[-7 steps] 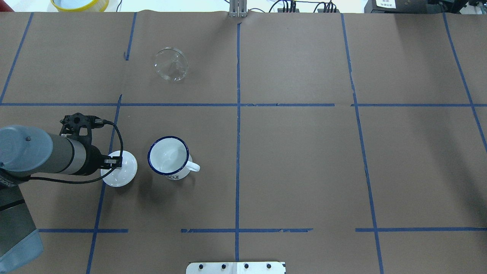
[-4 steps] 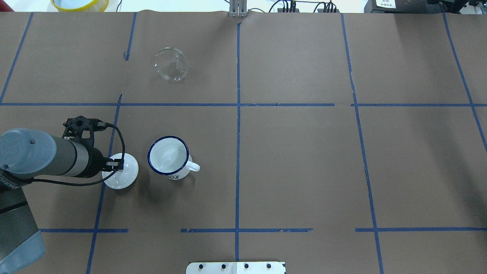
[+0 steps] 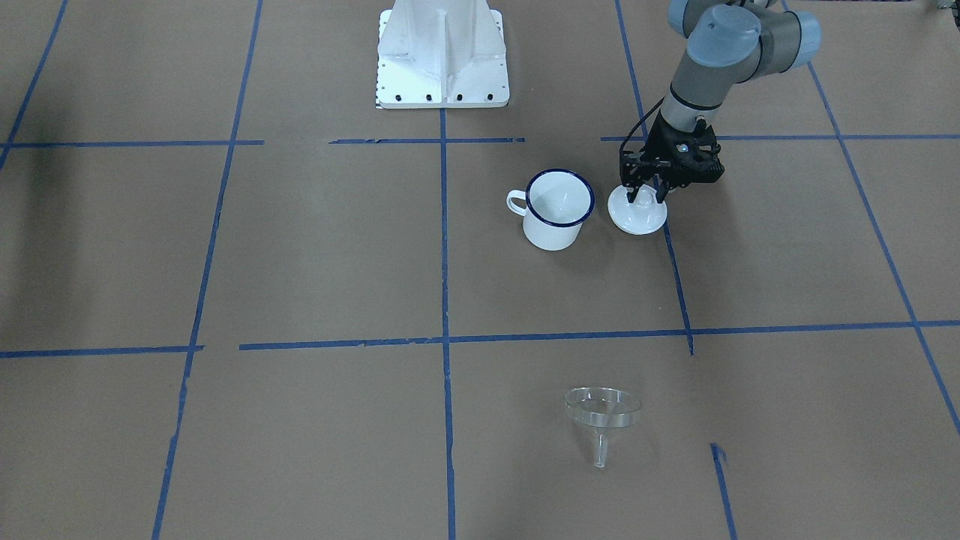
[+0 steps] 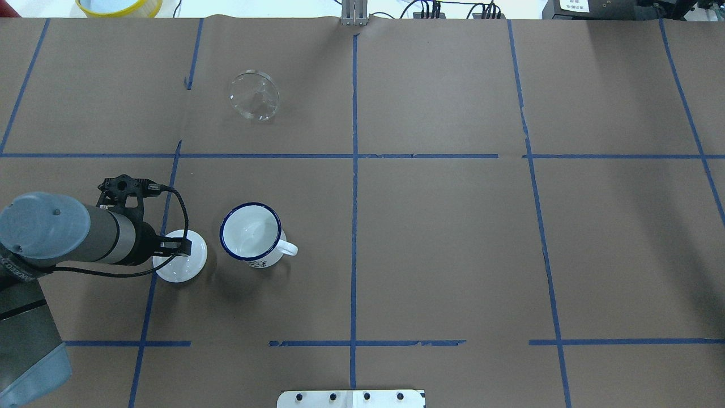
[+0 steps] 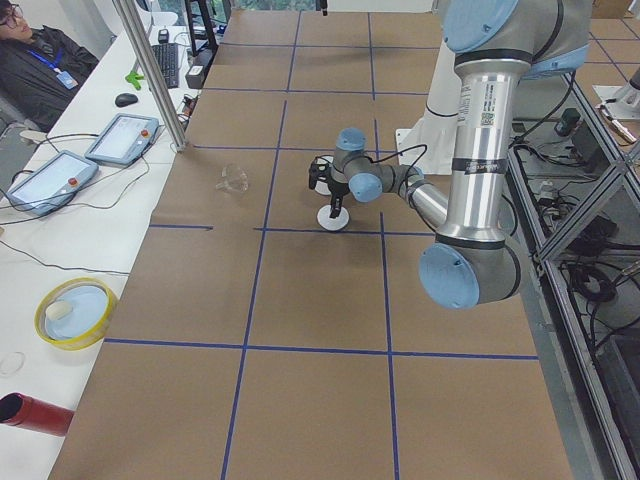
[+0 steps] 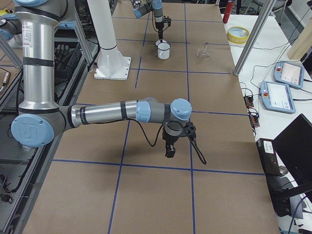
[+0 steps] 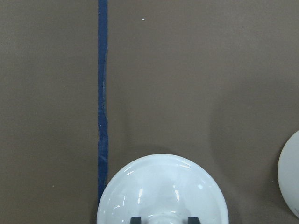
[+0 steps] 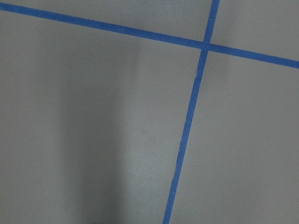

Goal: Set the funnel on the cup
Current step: 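Set the white funnel down on the table and open the left gripper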

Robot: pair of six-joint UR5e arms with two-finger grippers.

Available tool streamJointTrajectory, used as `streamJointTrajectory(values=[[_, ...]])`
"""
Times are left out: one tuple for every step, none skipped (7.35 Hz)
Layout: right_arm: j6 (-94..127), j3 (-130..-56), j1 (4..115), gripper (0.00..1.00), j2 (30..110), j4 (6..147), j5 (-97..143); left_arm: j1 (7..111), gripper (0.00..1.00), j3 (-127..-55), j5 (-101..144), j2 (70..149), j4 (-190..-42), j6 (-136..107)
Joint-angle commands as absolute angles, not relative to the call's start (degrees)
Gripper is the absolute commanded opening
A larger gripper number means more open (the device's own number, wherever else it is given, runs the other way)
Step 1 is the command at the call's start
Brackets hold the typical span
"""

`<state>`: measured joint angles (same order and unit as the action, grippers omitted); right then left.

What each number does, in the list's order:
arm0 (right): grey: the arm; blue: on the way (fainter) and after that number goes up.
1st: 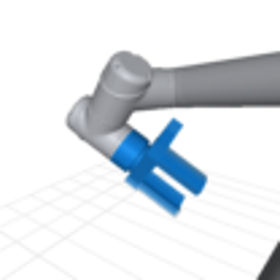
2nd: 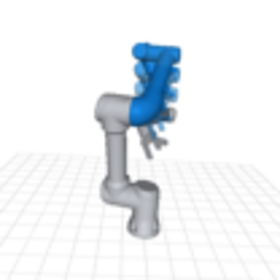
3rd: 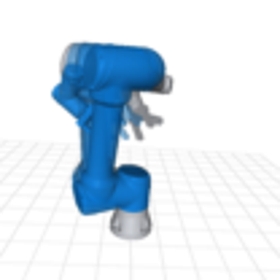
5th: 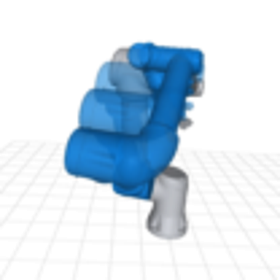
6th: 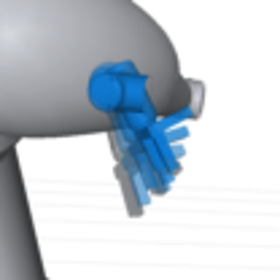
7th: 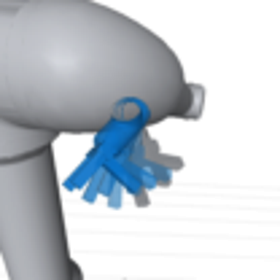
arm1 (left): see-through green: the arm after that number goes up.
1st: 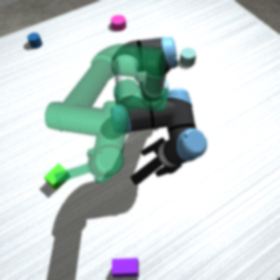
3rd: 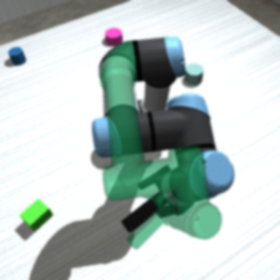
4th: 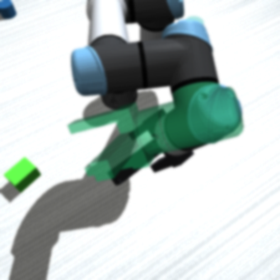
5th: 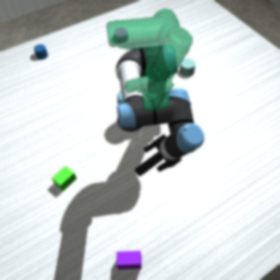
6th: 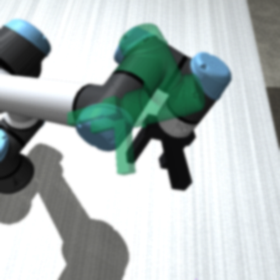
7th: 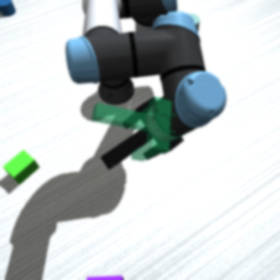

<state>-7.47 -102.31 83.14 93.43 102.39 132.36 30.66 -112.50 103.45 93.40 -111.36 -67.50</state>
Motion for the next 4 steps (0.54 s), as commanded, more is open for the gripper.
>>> streamJointTrajectory(values=[[-7.5,-102.3,83.1,1.00,93.4,102.5,132.4,31.4,1.00,-114.4,103.4,93.5,-111.4,-67.5],[-7.5,-102.4,83.1,1.00,93.4,102.4,132.4,31.7,1.00,-117.0,103.6,93.6,-111.3,-67.6],[-7.5,-102.3,83.1,1.00,93.4,102.4,132.4,35.7,1.00,-117.4,103.6,96.4,-111.3,-71.2],[-7.5,-102.4,83.1,1.00,93.3,102.5,132.4,38.1,1.00,-117.0,103.5,99.5,-111.4,-79.2]])
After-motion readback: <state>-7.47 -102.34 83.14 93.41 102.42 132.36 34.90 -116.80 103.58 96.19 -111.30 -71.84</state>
